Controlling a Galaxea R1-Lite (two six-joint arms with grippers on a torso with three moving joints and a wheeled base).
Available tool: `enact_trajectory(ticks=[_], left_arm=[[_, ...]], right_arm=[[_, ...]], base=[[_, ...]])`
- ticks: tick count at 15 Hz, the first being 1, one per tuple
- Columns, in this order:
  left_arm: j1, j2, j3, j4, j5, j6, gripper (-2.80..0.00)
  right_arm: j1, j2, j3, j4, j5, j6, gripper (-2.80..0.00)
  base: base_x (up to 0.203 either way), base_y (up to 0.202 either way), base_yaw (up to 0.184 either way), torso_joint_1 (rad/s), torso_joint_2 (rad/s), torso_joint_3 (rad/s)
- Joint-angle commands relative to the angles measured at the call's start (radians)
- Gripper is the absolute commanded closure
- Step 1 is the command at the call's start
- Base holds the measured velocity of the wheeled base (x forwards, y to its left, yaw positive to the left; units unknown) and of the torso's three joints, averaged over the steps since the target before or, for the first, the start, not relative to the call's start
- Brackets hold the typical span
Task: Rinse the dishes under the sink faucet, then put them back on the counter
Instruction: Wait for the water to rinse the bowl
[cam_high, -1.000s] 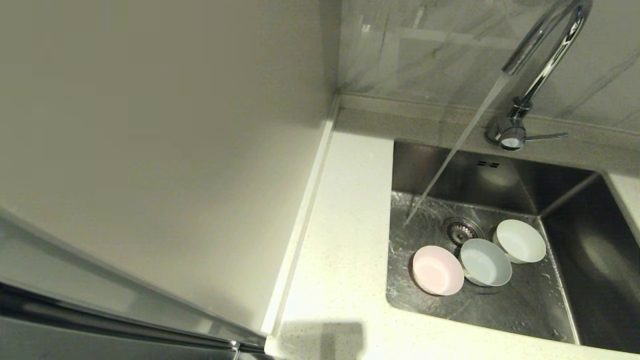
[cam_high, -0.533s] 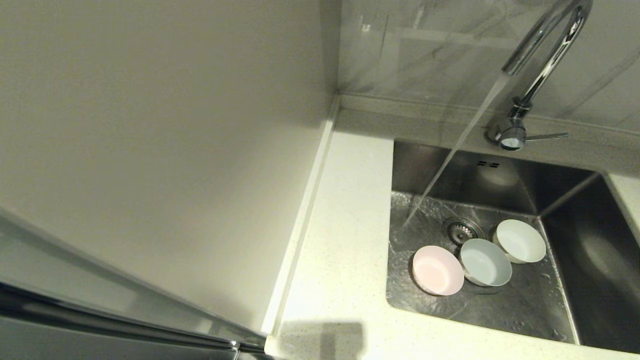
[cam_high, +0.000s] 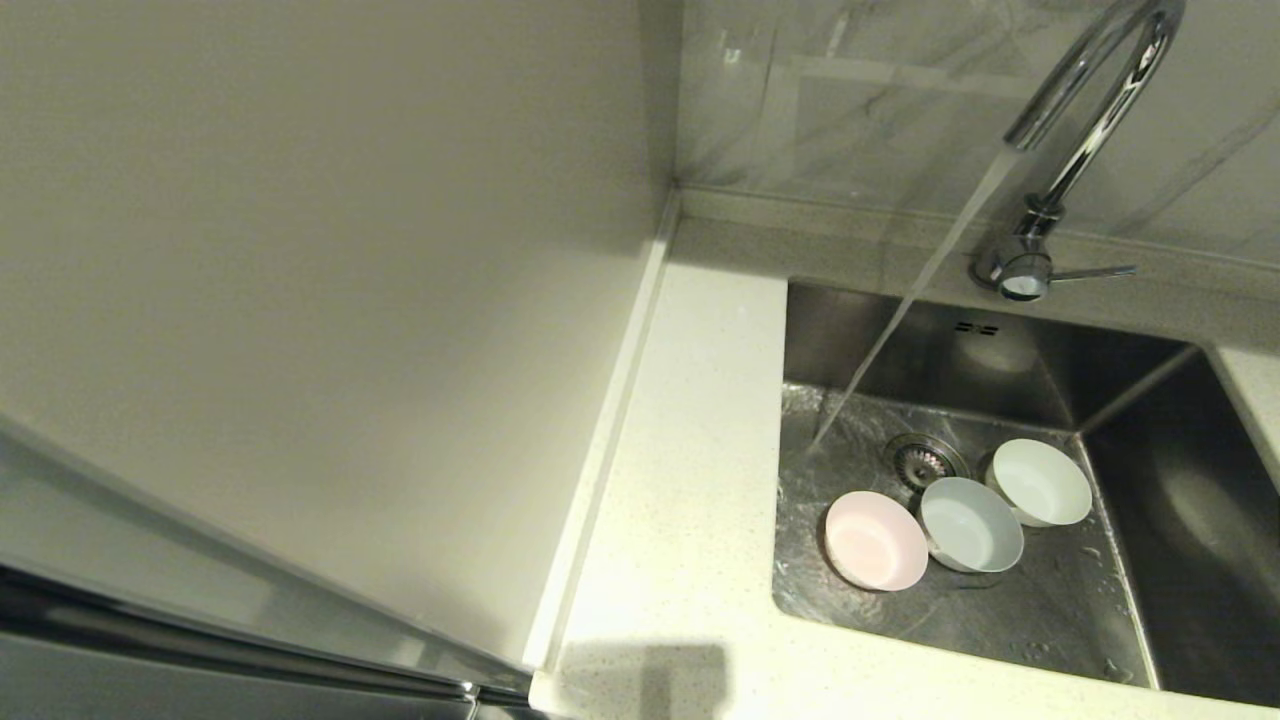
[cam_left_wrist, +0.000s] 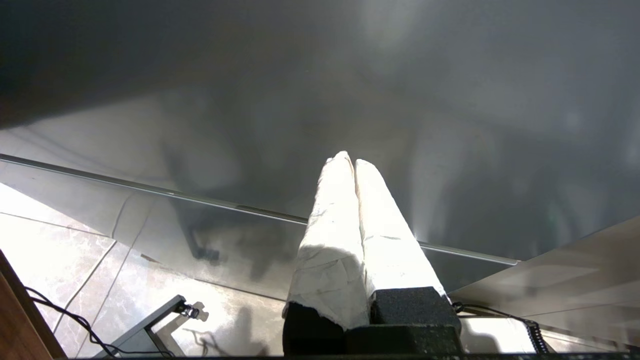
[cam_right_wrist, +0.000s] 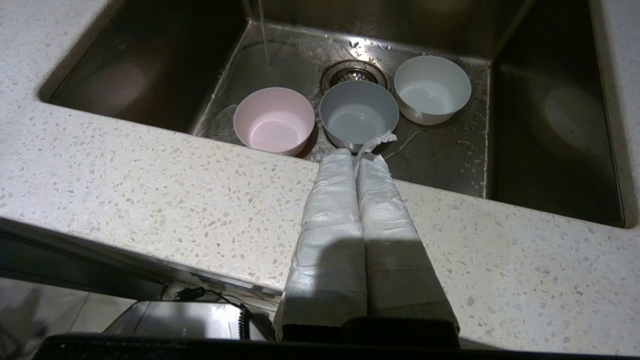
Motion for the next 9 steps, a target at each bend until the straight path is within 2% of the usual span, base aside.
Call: enact_trajectory(ticks=[1, 9], left_arm=[[-0.001, -0.003, 0.0, 0.0, 0.0, -0.001, 0.0], [-0.001, -0.003, 0.0, 0.0, 0.001, -0.001, 0.0]], right_arm=[[0.0, 0.001, 0.0, -0.001, 0.0, 0.0, 0.0], [0.0, 0.001, 0.0, 0.0, 0.0, 0.0, 0.0]], base=[[0.0, 0.0, 0.0, 0.0, 0.0, 0.0], [0.0, 0.0, 0.0, 0.0, 0.0, 0.0]])
